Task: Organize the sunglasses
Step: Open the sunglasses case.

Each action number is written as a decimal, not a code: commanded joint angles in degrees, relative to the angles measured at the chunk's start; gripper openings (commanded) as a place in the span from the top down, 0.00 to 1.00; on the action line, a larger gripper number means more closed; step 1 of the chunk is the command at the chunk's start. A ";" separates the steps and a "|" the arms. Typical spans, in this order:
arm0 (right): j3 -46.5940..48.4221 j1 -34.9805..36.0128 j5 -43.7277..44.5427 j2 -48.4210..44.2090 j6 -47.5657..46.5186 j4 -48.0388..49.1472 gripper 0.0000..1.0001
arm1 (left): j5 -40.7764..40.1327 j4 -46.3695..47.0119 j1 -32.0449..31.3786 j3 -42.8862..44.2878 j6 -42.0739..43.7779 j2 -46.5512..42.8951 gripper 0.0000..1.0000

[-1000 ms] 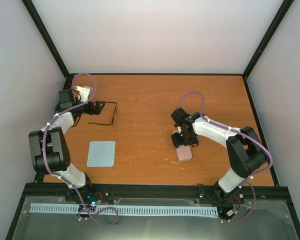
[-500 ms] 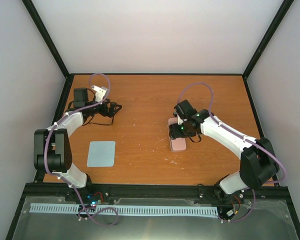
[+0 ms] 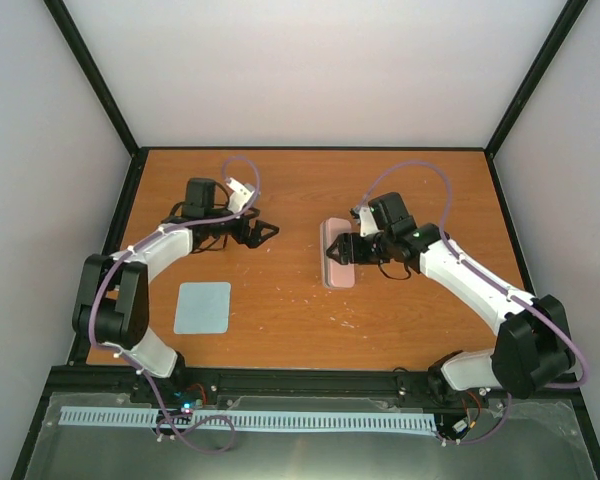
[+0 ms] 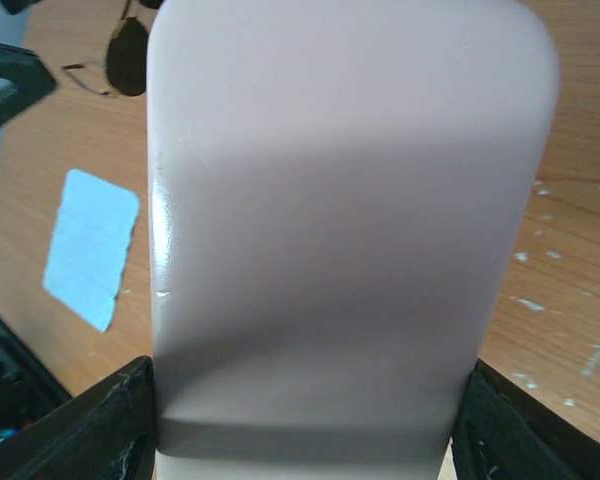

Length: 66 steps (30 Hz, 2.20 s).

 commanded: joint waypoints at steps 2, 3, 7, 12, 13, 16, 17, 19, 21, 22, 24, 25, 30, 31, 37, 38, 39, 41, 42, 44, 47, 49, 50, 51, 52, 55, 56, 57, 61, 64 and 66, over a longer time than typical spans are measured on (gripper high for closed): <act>-1.64 -0.09 -8.07 -1.72 1.55 6.25 0.58 | 0.18 -1.59 -3.61 3.05 0.42 1.48 0.01; -1.86 -0.12 -8.05 -1.94 1.98 6.73 0.58 | 0.88 -1.80 -4.33 3.49 0.38 1.72 0.00; -2.79 -0.12 -7.99 -2.28 2.99 7.81 0.60 | 4.59 -1.77 -6.34 3.89 -0.14 2.22 0.00; -3.73 -0.08 -8.24 -2.11 3.71 9.02 0.60 | 10.87 -1.81 -7.59 4.27 -0.47 2.00 0.01; -3.68 -0.08 -8.26 -1.95 3.86 9.23 0.60 | 12.51 -1.90 -7.64 4.48 -0.45 2.09 0.00; -3.14 -0.03 -8.78 -1.07 4.02 9.72 0.61 | 16.40 -2.19 -7.82 5.02 -0.52 2.84 0.00; -2.80 -0.04 -8.83 -0.69 3.95 9.71 0.61 | 17.18 -2.30 -7.93 5.26 -0.43 3.20 0.01; -2.26 0.01 -9.12 -0.11 3.82 9.75 0.62 | 17.96 -2.64 -8.37 5.87 -0.38 3.81 0.00; -1.73 0.09 -9.51 0.34 3.79 9.95 0.62 | 18.40 -2.93 -8.99 6.43 -0.56 4.61 0.01; -1.42 0.22 -9.75 0.66 3.72 9.92 0.63 | 18.54 -2.94 -9.40 6.60 -0.56 4.90 0.01; -0.34 0.63 -9.94 1.62 3.24 9.25 0.64 | 18.73 -2.99 -10.49 6.83 -0.30 5.48 0.01; 0.17 0.78 -9.82 2.18 2.93 8.85 0.64 | 18.63 -2.87 -11.07 6.91 -0.26 5.73 0.00; 1.25 2.29 -9.98 2.90 2.71 8.49 0.64 | 16.95 -1.76 -13.06 7.02 -0.31 6.81 0.00; 1.34 2.53 -10.06 2.92 2.78 8.40 0.64 | 16.90 -1.46 -13.21 7.07 -0.45 7.21 0.01; 1.39 3.17 -11.56 2.47 2.80 8.06 0.65 | 14.05 -1.41 -13.27 8.33 1.73 10.81 0.00; 1.43 3.17 -11.91 2.21 2.71 7.99 0.65 | 13.53 -1.69 -13.29 8.67 1.99 11.51 0.00; 1.39 3.17 -12.38 1.94 2.68 7.97 0.65 | 13.04 -1.85 -13.31 8.96 2.23 12.37 0.01; 1.39 3.17 -13.97 1.44 2.54 7.99 0.65 | 12.11 -2.00 -13.32 9.61 2.22 13.59 0.00; 1.37 3.17 -14.47 1.21 2.45 7.95 0.65 | 11.70 -2.07 -13.30 9.84 2.26 13.99 0.00; 1.27 3.17 -15.95 0.92 2.30 8.13 0.65 | 10.53 -2.10 -13.32 10.29 2.22 14.49 0.00; 0.96 3.17 -17.31 0.50 2.31 8.30 0.65 | 8.53 -2.43 -13.30 10.54 2.90 14.84 0.00; 0.91 3.17 -17.86 0.29 2.42 8.53 0.65 | 7.19 -2.70 -13.32 10.50 3.40 14.84 0.00; 0.84 3.17 -18.00 0.22 2.46 8.50 0.65 | 6.54 -2.72 -13.32 10.35 3.64 14.84 0.00; 0.82 3.17 -18.07 0.18 2.59 8.54 0.65 | 5.75 -2.72 -13.32 10.24 3.89 14.84 0.00; 0.76 3.11 -18.28 0.16 2.68 8.72 0.66 | 4.71 -2.72 -13.32 10.05 4.07 14.84 0.00; 0.69 3.02 -18.92 -0.06 3.18 9.21 0.66 | 2.06 -2.57 -13.30 9.32 4.85 15.08 0.01; 0.65 2.92 -18.99 -0.21 3.35 9.41 0.66 | 1.15 -2.38 -13.31 9.00 5.16 15.18 0.00; 0.65 2.84 -19.15 -0.27 3.63 9.58 0.66 | 0.08 -1.93 -13.29 8.51 5.61 15.26 0.00; 0.26 2.12 -19.26 -0.92 5.16 10.49 0.66 | -3.13 -0.59 -13.32 6.94 6.08 15.09 0.01; -0.41 0.46 -18.29 -0.90 5.56 9.86 0.66 | -4.22 0.20 -12.81 5.78 5.43 12.95 0.01; -1.61 -1.33 -18.66 -0.57 5.28 10.19 0.66 | -4.68 0.88 -11.78 4.95 4.74 10.66 0.00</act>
